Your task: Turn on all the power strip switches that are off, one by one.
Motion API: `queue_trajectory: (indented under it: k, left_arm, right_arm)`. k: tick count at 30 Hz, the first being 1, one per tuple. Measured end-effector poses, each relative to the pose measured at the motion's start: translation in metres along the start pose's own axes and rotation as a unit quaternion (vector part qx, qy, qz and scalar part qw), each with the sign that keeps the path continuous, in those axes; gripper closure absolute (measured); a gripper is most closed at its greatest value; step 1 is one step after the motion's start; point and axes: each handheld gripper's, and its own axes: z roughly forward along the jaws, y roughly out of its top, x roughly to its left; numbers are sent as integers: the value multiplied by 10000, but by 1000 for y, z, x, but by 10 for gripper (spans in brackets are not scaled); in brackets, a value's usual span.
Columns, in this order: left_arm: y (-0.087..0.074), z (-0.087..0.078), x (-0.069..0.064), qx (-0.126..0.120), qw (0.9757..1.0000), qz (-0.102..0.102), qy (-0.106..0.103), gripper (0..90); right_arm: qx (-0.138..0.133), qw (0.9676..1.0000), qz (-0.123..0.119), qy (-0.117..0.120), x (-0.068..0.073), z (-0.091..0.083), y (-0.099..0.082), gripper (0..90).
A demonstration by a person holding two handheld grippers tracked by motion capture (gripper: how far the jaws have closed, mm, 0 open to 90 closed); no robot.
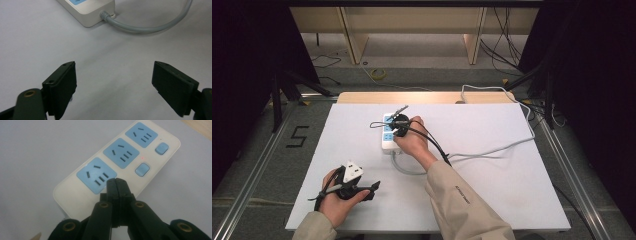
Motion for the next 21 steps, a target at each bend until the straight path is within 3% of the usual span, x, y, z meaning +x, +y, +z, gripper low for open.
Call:
queue_trajectory:
  k: [15,21]
  left_arm:
    - [-1,-2,1,-29,10000,-44,51,197]
    - [-1,-2,1,-22,10000,-21,55,198]
  right_arm:
    - [27,9993,307,191,-7,1,-3,900]
    - [55,9993,310,215,-8,2,-3,900]
